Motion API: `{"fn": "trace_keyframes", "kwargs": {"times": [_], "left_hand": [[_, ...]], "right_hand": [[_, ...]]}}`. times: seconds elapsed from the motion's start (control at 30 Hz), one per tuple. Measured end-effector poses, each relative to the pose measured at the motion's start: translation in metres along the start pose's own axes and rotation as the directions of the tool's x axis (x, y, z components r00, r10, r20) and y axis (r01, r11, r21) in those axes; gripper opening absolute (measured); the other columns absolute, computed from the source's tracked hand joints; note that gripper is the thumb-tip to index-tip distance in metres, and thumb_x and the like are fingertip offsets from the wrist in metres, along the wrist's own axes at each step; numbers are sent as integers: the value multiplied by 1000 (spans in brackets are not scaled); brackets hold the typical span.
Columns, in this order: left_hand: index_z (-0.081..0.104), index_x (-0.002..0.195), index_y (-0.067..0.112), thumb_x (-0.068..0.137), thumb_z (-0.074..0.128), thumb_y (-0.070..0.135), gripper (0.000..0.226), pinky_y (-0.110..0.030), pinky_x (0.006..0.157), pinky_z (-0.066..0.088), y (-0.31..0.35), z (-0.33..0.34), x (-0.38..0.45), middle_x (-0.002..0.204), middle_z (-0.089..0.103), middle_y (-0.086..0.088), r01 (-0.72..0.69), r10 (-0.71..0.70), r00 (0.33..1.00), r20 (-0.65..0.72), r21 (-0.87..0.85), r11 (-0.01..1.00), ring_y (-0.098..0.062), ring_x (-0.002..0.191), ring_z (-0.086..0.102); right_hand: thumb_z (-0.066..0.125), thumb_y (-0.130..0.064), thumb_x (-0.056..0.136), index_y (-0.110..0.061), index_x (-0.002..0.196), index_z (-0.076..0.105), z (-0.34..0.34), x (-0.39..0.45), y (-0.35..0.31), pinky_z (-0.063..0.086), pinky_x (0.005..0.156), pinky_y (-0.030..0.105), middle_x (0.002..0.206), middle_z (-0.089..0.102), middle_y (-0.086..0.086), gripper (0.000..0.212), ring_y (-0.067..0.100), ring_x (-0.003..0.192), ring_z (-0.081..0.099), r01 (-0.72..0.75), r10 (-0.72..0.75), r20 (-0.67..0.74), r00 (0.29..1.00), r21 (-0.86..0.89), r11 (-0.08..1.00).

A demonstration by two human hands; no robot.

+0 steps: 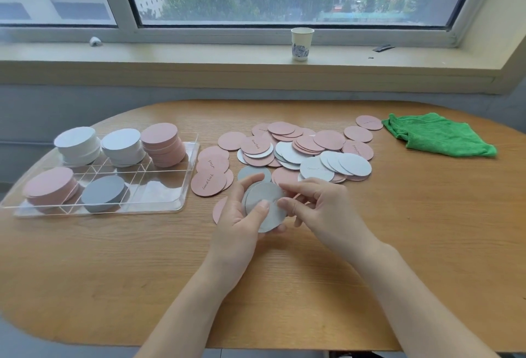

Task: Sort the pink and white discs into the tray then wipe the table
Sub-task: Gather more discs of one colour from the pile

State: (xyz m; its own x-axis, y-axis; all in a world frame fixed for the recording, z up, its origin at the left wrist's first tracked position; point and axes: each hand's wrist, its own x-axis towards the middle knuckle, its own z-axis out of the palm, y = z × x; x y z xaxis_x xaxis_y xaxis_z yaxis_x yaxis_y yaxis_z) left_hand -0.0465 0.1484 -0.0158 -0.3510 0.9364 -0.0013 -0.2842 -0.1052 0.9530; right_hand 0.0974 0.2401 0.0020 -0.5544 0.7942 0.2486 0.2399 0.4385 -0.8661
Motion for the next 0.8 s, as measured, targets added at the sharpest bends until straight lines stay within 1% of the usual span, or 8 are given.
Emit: {"fn": "trace_keyframes", "kwargs": {"times": [0.13,0.23,0.3,0.4,0.5,0.57,0.7,0.8], "left_hand": [[56,134,27,105,53,3,38,-44,77,60,0,0,1,109,75,-6,-4,4,1000,6,7,1000,-40,102,73],[56,135,25,106,48,-2,41,-45,76,61,2,1,2,115,70,-9,33,-33,999,-3,-4,999,-41,103,74],[56,136,27,106,48,-1,42,-46,78,61,2,2,2,128,60,-17,48,-48,999,-4,2,999,-41,105,73],[55,137,26,106,47,-2,42,-45,76,62,4,2,1,129,58,-17,53,-53,999,10,-7,999,-40,104,74],[55,137,25,106,47,-3,42,-43,74,62,5,1,1,128,59,-16,58,-58,998,23,-18,998,-39,103,74],[55,137,25,106,47,-3,42,-43,74,61,4,0,3,129,58,-17,60,-60,998,15,-11,998,-39,103,74],[55,137,24,106,47,-3,42,-42,75,60,4,3,3,130,58,-20,60,-61,998,25,20,998,-40,104,74],[55,137,24,106,47,-3,42,-44,76,60,4,5,2,131,58,-21,59,-60,998,27,30,998,-39,103,74]], "right_hand": [[82,-22,83,-20,110,77,-15,8,4,52,70,18,86,74,-4,27,8,68,68,-74,74,36,997,-10,997],[79,-34,85,-22,111,74,-36,29,19,45,78,15,98,72,-6,29,7,85,64,-126,96,-133,986,-237,963],[77,-39,87,-20,121,70,-46,44,33,41,90,25,116,66,1,40,15,105,57,-179,111,-187,976,-396,901],[71,-46,89,-22,133,63,-60,64,47,31,107,39,135,56,8,51,28,132,41,-252,162,-205,965,-563,787],[65,-53,91,-26,139,56,-79,70,53,33,104,41,141,54,9,56,33,132,43,-395,269,-290,919,-640,659],[67,-55,89,-26,138,55,-87,68,58,35,100,43,139,55,11,59,36,129,46,-454,333,-309,891,-632,627],[77,-55,80,-22,132,60,-90,64,65,37,102,46,133,57,12,64,35,125,50,-457,343,-305,889,-523,719],[90,-46,67,-17,129,64,-90,57,63,40,104,38,126,58,12,72,29,120,53,-430,312,-320,895,-422,798]]}}
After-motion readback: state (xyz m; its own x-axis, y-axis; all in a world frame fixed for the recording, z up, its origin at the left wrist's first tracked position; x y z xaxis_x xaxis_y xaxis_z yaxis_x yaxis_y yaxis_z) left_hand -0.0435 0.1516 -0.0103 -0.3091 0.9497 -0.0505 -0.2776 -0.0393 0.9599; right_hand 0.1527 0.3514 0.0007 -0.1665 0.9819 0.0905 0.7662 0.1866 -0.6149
